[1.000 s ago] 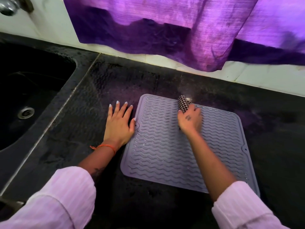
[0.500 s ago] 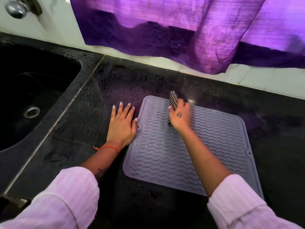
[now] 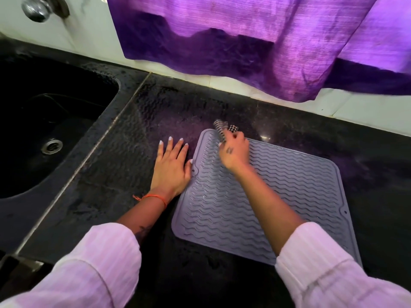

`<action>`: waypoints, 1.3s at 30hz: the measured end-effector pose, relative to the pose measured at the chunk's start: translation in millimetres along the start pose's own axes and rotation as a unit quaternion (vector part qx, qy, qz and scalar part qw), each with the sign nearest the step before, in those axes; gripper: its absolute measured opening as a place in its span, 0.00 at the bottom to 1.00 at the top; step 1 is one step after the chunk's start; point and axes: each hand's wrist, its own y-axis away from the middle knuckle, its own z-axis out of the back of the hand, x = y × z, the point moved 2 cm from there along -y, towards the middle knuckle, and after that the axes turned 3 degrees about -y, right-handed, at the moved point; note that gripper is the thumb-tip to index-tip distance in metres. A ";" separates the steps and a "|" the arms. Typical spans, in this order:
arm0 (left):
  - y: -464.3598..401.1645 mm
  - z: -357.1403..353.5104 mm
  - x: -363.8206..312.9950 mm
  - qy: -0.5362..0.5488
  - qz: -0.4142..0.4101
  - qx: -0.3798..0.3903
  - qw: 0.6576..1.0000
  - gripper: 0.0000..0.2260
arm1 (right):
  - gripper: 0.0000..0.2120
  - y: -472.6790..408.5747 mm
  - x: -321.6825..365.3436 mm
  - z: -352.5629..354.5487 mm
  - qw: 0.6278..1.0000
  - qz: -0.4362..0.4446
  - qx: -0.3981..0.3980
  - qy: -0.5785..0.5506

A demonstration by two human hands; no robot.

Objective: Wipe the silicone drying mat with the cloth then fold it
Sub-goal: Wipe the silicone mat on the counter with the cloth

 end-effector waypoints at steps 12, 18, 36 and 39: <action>-0.2 -1.7 -0.2 0.004 -0.002 -0.007 1.000 0.28 | 0.28 -14.7 -4.1 0.4 0.995 0.090 0.037 -0.016; -0.4 -1.4 -0.1 0.005 -0.001 -0.008 1.000 0.29 | 0.28 -2.7 7.5 -16.1 0.972 0.175 0.096 0.121; 8.3 6.2 21.6 -0.037 0.021 -0.032 0.999 0.38 | 0.27 22.9 -5.4 0.5 0.955 0.237 0.164 0.071; 8.0 6.6 21.2 -0.036 0.009 -0.044 0.998 0.35 | 0.26 8.3 -9.2 16.8 0.970 0.172 0.154 -0.070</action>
